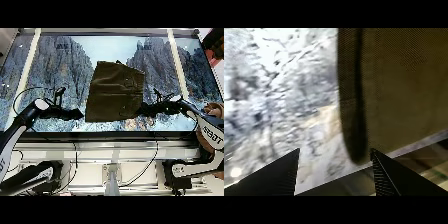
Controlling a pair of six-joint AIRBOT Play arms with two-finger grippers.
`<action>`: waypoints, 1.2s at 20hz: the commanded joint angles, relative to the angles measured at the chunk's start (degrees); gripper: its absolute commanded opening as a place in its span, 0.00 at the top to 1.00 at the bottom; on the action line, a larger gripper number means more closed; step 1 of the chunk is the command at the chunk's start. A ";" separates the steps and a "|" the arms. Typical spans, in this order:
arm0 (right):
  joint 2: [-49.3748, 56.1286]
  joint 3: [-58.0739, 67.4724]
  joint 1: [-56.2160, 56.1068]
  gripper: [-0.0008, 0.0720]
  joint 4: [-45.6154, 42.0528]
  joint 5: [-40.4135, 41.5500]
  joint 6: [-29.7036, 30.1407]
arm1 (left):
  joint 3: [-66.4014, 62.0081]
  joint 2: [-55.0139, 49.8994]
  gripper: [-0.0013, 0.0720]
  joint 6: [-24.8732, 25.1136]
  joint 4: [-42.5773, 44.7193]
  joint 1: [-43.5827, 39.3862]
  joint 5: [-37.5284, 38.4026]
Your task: Fold the clothes and pants, and hang the long-sleeved shirts on hangers.
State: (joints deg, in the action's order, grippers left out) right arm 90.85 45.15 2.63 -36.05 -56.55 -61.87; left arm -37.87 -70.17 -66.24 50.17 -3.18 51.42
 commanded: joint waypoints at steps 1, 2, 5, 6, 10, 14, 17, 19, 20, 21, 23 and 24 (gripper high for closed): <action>0.02 -0.02 -0.07 0.92 -0.17 -0.92 0.00 | 0.24 -5.70 0.27 7.17 -11.93 0.07 -1.01; 0.02 -0.02 -0.07 0.92 -0.17 -0.94 0.00 | 0.24 -7.56 0.27 7.87 -11.93 0.04 -0.63; 0.02 -0.02 -0.07 0.92 -0.17 -0.94 0.00 | 0.24 -12.46 0.27 12.44 -15.34 0.04 1.38; 0.02 -0.02 -0.07 0.92 -0.17 -0.98 0.00 | 0.24 -13.73 0.27 14.27 -17.25 0.04 1.55; -0.02 -0.02 -0.07 0.92 -0.17 -1.29 0.02 | 0.20 -15.21 0.53 20.76 -23.43 0.04 1.55; -0.83 1.22 -0.07 0.92 0.44 -5.79 4.68 | -0.37 -14.95 0.95 24.06 -25.38 0.07 2.54; -4.15 3.98 -0.07 0.92 0.57 -11.32 7.17 | -3.56 -12.85 0.95 26.69 -25.42 0.24 6.25; -8.26 6.49 -0.07 0.92 1.40 -13.31 7.13 | -8.11 -10.05 0.95 26.67 -26.34 1.01 11.06; -10.73 7.89 -0.07 0.92 2.43 -14.05 7.13 | -10.73 -8.20 0.95 26.67 -28.44 1.79 13.84; -13.66 9.62 -0.07 0.92 3.78 -14.86 7.10 | -13.33 -6.12 0.95 26.67 -31.47 2.75 16.35; -19.85 13.35 -0.07 0.92 6.75 -16.00 7.06 | -17.81 -1.53 0.95 26.69 -38.49 4.96 19.58; -23.19 15.50 -0.07 0.92 8.35 -16.57 6.73 | -19.61 0.94 0.95 26.69 -41.86 6.03 20.09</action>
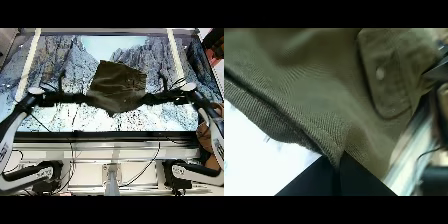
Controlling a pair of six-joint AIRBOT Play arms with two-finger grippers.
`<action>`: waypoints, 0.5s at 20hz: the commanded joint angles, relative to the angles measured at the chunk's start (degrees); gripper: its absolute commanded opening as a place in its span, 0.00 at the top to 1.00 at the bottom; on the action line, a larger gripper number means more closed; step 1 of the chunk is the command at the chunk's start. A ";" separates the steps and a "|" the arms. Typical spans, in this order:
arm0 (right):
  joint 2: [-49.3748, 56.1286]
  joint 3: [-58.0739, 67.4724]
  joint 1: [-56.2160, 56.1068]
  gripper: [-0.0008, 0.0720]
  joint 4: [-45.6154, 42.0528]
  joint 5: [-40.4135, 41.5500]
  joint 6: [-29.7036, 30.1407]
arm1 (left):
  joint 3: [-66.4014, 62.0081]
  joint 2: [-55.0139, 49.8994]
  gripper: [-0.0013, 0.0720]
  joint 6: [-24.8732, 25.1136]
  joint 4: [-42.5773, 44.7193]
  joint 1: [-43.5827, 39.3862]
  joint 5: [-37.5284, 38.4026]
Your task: Fold the clothes and pants, and hang the long-sleeved shirts on hangers.
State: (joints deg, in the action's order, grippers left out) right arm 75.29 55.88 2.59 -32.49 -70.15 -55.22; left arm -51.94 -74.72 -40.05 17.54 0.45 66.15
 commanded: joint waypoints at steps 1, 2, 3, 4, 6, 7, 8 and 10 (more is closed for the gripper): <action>-10.73 6.69 -0.02 0.92 6.51 -3.37 -1.01 | -7.10 8.35 0.95 0.50 -12.59 3.41 5.29; -14.05 8.68 -0.02 0.92 8.68 -3.39 -2.32 | -8.35 11.10 0.95 0.48 -15.54 4.17 5.31; -16.94 10.27 -0.07 0.92 10.99 -3.52 -3.63 | -9.38 14.25 0.95 0.55 -18.32 4.70 5.29; -20.04 11.50 -0.13 0.92 13.46 -3.52 -4.85 | -10.12 17.11 0.95 1.31 -19.63 4.79 5.27; -25.49 12.46 -0.13 0.92 16.92 -3.80 -6.78 | -10.60 23.39 0.95 3.74 -19.54 4.76 5.27; -28.33 12.46 -0.13 0.92 17.75 -3.80 -8.20 | -10.60 26.49 0.95 3.67 -19.30 4.76 5.27; -30.91 12.44 -0.13 0.92 17.79 -3.52 -10.58 | -10.60 29.18 0.95 3.65 -19.28 4.79 5.25; -35.10 12.44 -0.13 0.92 17.70 -1.64 -14.69 | -10.60 34.32 0.95 2.69 -19.28 4.76 3.65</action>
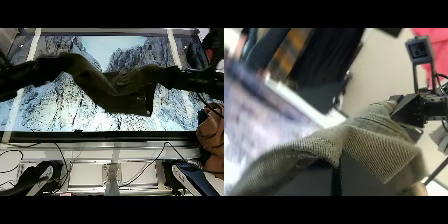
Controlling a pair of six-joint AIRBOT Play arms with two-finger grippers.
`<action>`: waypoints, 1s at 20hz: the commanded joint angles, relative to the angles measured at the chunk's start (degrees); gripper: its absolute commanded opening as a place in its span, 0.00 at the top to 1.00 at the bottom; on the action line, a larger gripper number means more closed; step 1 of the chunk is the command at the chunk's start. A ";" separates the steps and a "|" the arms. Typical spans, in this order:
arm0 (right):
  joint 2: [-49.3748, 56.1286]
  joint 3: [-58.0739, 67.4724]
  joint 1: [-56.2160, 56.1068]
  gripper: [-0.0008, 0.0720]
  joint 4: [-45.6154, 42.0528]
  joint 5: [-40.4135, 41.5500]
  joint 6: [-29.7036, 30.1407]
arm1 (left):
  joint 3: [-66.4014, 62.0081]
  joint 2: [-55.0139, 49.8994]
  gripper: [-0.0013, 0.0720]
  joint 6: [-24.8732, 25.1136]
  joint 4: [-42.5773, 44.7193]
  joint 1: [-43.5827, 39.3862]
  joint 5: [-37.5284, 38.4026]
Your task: Fold the clothes and pants, and hang the long-sleeved shirts on hangers.
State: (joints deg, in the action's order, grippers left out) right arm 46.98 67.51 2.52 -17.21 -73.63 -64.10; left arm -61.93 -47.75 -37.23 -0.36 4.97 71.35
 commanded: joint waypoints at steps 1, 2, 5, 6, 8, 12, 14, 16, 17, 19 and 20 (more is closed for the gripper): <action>-8.20 0.79 -0.07 0.92 1.95 2.32 -6.23 | -0.61 9.55 0.95 -2.21 -1.03 0.24 -3.13; -9.20 0.44 -0.07 0.92 0.57 2.49 -7.74 | -0.59 11.56 0.96 -5.81 1.62 0.24 -5.68; -9.20 -3.85 -0.07 0.92 -6.97 3.72 -12.33 | -0.07 14.67 0.95 -21.88 21.86 0.00 -13.79; -8.83 -7.26 -0.07 0.92 -8.55 6.54 -13.60 | 0.87 14.29 0.96 -28.33 27.69 0.00 -15.12; -7.72 -16.48 -0.37 0.92 -8.48 14.23 -17.81 | 4.76 11.98 0.95 -35.21 31.98 -0.39 -15.10; -1.20 -30.62 -5.86 0.92 -6.25 30.49 -22.23 | 16.74 1.81 0.95 -34.10 31.76 -9.81 -26.08; 3.32 -30.73 -8.83 0.93 -5.01 41.79 -22.18 | 17.68 -4.48 0.95 -28.13 30.93 -15.58 -39.91; 6.93 -29.62 -11.10 0.93 -5.16 53.02 -21.75 | 17.66 -9.53 0.95 -24.35 26.99 -20.70 -55.23; 8.37 -29.11 -11.78 0.93 -5.18 56.92 -21.75 | 17.66 -11.28 0.95 -24.22 25.59 -22.71 -61.20; 11.06 -28.04 -12.09 0.92 -5.95 59.98 -21.68 | 17.66 -13.70 0.95 -24.22 25.22 -25.92 -69.33; 12.20 -27.52 -12.02 0.93 -8.50 59.98 -20.44 | 17.66 -14.49 0.95 -24.20 25.49 -26.82 -71.21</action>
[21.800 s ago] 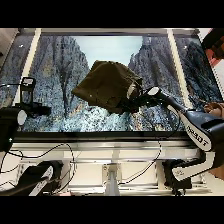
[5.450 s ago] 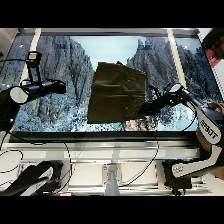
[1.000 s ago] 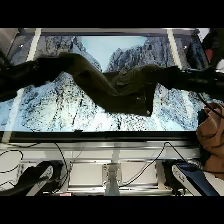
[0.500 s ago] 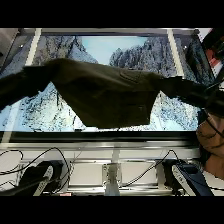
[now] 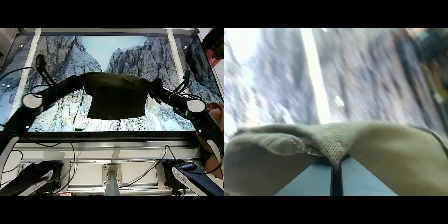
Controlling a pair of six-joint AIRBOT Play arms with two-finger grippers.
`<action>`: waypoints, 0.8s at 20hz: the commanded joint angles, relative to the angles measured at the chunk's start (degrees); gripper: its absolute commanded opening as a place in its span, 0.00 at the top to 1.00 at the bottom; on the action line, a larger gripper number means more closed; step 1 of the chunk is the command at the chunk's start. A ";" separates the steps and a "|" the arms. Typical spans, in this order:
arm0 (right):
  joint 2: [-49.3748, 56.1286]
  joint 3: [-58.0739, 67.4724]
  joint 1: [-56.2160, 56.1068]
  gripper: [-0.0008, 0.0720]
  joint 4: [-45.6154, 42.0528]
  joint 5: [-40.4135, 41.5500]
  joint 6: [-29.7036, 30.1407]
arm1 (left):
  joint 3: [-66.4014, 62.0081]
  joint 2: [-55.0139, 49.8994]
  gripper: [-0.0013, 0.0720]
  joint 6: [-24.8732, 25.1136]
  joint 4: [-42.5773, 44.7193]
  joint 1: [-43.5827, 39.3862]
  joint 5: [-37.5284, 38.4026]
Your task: Fold the clothes and pants, and hang the long-sleeved shirts on hangers.
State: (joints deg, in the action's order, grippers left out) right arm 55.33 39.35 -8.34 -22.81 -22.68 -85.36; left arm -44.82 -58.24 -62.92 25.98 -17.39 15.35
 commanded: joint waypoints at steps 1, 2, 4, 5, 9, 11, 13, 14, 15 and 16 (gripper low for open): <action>4.74 1.03 -1.18 0.93 -6.23 8.46 2.54 | 0.55 -4.74 0.95 1.73 0.20 -4.76 -15.41; 5.55 1.27 -1.16 0.93 -9.49 6.86 2.75 | 0.57 -5.57 0.95 1.70 2.54 -4.76 -14.64; 7.02 1.36 -1.16 0.93 -13.99 2.16 2.73 | 0.61 -7.15 0.95 1.68 4.02 -4.68 -10.60; 7.67 1.36 -1.16 0.93 -15.52 0.13 2.71 | 0.63 -7.98 0.95 1.66 4.02 -4.66 -8.04; 8.76 1.36 1.18 0.93 -20.31 -9.90 2.49 | 0.63 -11.10 0.96 -0.04 4.04 -3.96 3.98; 8.76 1.36 4.74 0.93 -23.06 -18.84 2.51 | 0.63 -11.28 0.96 -3.08 4.11 -1.49 11.56; 8.79 1.36 8.20 0.93 -27.34 -27.34 2.49 | 0.61 -11.28 0.96 -5.77 6.27 1.97 18.80; 8.79 1.36 9.35 0.93 -28.92 -30.45 2.49 | 0.63 -11.30 0.96 -9.27 9.99 3.74 21.90; 8.79 1.36 9.92 0.93 -29.51 -32.30 2.49 | 0.63 -11.30 0.96 -13.07 14.32 5.05 24.02; 8.79 1.36 9.90 0.93 -29.59 -33.33 2.51 | 0.61 -11.32 0.96 -16.61 18.95 6.03 26.12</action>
State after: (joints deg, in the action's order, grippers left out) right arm 63.99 40.66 -0.71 -48.01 -46.76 -82.89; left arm -44.23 -69.30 -70.81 35.38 -14.70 32.36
